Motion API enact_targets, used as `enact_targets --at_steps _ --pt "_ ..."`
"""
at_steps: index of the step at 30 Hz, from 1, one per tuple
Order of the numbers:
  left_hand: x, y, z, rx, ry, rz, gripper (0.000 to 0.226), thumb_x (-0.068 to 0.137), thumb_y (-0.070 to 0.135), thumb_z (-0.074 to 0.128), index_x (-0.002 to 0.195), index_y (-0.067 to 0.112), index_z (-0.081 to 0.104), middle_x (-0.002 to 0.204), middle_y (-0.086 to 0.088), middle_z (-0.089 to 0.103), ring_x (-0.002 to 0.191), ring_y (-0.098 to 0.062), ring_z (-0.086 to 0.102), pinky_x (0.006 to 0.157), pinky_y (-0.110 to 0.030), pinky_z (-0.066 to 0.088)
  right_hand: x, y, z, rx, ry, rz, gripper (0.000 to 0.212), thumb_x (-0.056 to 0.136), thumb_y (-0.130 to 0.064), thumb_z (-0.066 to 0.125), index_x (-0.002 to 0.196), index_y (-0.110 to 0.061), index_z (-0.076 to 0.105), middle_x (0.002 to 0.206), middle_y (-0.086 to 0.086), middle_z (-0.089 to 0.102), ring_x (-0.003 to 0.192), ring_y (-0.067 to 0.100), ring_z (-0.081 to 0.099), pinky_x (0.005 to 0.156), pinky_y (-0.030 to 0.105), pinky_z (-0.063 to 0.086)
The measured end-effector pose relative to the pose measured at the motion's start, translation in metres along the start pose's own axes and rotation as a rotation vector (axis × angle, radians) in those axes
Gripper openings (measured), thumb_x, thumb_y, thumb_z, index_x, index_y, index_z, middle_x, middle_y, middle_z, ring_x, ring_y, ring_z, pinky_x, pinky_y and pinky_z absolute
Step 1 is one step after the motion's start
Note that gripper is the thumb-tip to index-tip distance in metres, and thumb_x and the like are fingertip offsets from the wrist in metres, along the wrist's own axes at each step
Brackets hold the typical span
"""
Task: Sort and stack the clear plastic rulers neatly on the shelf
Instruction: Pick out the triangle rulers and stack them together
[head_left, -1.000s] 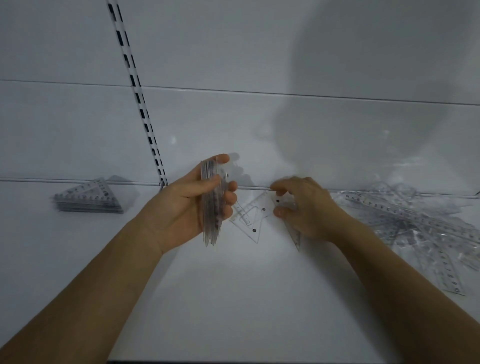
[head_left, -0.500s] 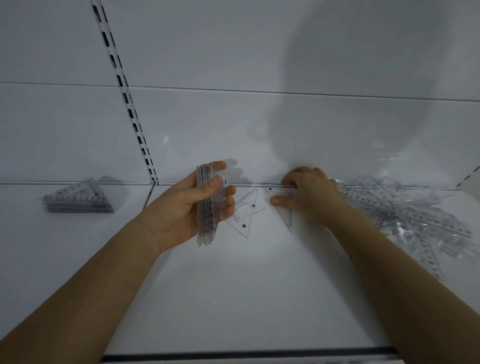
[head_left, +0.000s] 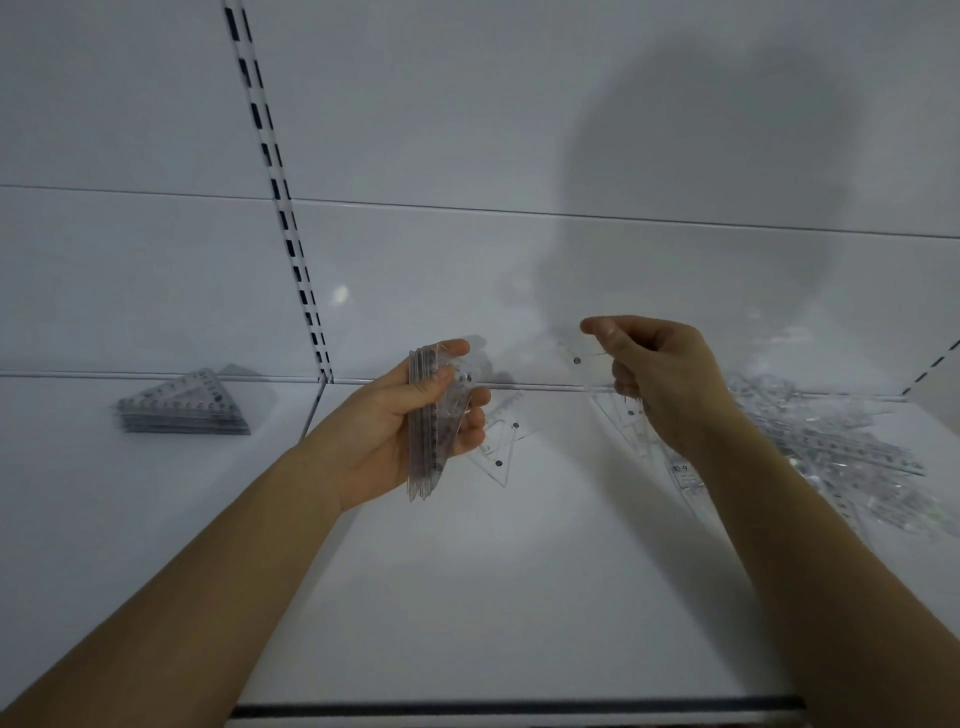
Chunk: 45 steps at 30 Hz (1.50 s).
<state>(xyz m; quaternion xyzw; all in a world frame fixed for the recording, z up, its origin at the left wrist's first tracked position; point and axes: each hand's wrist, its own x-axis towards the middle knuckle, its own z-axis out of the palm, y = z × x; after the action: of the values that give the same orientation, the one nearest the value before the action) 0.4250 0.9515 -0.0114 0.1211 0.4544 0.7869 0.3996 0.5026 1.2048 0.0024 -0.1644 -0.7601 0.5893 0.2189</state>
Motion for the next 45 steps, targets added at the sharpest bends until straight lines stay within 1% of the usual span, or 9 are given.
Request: enact_targets --at_steps 10,12,15,21,28,31,35,39,45 --pt "-0.003 0.003 0.0 -0.05 -0.063 -0.149 0.041 0.092 0.016 0.053 0.131 0.014 0.064 0.122 -0.026 0.064 0.101 -0.04 0.068 0.077 -0.042 0.06 -0.016 -0.009 0.021 0.401 -0.331 -0.092 0.023 0.09 -0.015 0.062 0.111 -0.006 0.069 0.088 0.006 0.063 0.07 0.025 0.066 0.07 0.031 0.056" --pt "-0.004 0.003 0.003 -0.029 -0.077 -0.178 0.039 0.091 0.018 0.055 0.127 0.013 0.067 0.122 -0.026 0.065 0.101 -0.042 0.069 0.075 -0.042 0.061 -0.016 -0.006 0.023 0.343 -0.339 -0.218 0.007 0.09 -0.003 0.065 0.096 -0.005 0.067 0.098 0.005 0.066 0.082 0.034 0.072 0.076 0.036 0.058" --pt "-0.005 0.001 0.005 0.019 -0.098 -0.209 0.039 0.093 0.026 0.053 0.128 0.014 0.064 0.119 -0.025 0.068 0.087 -0.034 0.073 0.065 -0.035 0.061 -0.015 0.006 0.03 0.082 -0.326 -0.469 0.021 0.084 0.019 0.065 0.087 0.0 0.072 0.095 0.011 0.07 0.093 0.034 0.071 0.081 0.045 0.059" --pt "-0.003 -0.003 -0.002 0.088 -0.181 -0.196 0.041 0.098 0.02 0.056 0.139 0.02 0.057 0.129 -0.024 0.064 0.075 -0.022 0.07 0.06 -0.03 0.059 -0.018 0.021 0.042 -0.353 -0.236 -0.756 0.022 0.083 0.005 0.071 0.087 -0.014 0.08 0.1 -0.002 0.072 0.094 0.008 0.069 0.079 0.02 0.053" --pt "-0.001 -0.002 -0.003 -0.01 -0.159 -0.053 0.067 0.08 -0.007 0.053 0.139 0.026 0.058 0.123 -0.025 0.066 0.066 -0.016 0.058 0.055 -0.026 0.051 -0.019 0.021 0.045 -0.242 -0.093 -0.503 0.022 0.094 0.006 0.06 0.102 -0.015 0.062 0.1 -0.008 0.07 0.093 0.009 0.071 0.077 0.021 0.055" --pt "0.001 -0.005 -0.002 0.065 -0.089 -0.058 0.068 0.077 -0.006 0.06 0.137 0.025 0.06 0.116 -0.021 0.069 0.067 -0.017 0.058 0.054 -0.026 0.049 -0.021 0.019 0.046 -0.204 -0.16 -0.469 0.042 0.091 0.011 0.052 0.113 -0.024 0.057 0.103 -0.006 0.067 0.092 0.017 0.071 0.075 0.03 0.057" --pt "0.002 -0.008 -0.001 0.138 -0.034 -0.041 0.066 0.078 -0.009 0.064 0.134 0.025 0.062 0.107 -0.016 0.068 0.068 -0.019 0.058 0.054 -0.026 0.046 -0.026 0.015 0.046 -0.197 -0.197 -0.566 0.045 0.087 0.003 0.068 0.119 -0.023 0.052 0.102 -0.004 0.064 0.087 0.022 0.069 0.072 0.029 0.058" --pt "0.003 -0.005 -0.003 0.144 0.032 -0.036 0.058 0.081 -0.009 0.064 0.131 0.021 0.065 0.099 -0.011 0.068 0.068 -0.02 0.059 0.053 -0.027 0.046 -0.021 0.019 0.042 -0.266 -0.103 -0.675 0.025 0.08 0.004 0.079 0.086 -0.013 0.061 0.088 -0.003 0.062 0.076 0.017 0.063 0.069 0.034 0.056" --pt "-0.003 -0.01 0.003 0.28 -0.1 -0.173 0.05 0.08 0.005 0.068 0.129 0.012 0.063 0.111 -0.018 0.071 0.074 -0.022 0.067 0.057 -0.029 0.054 -0.02 0.025 0.05 -0.468 -0.047 -0.901 0.02 0.076 0.011 0.079 0.083 -0.006 0.072 0.09 0.002 0.067 0.081 0.013 0.064 0.07 0.025 0.053"
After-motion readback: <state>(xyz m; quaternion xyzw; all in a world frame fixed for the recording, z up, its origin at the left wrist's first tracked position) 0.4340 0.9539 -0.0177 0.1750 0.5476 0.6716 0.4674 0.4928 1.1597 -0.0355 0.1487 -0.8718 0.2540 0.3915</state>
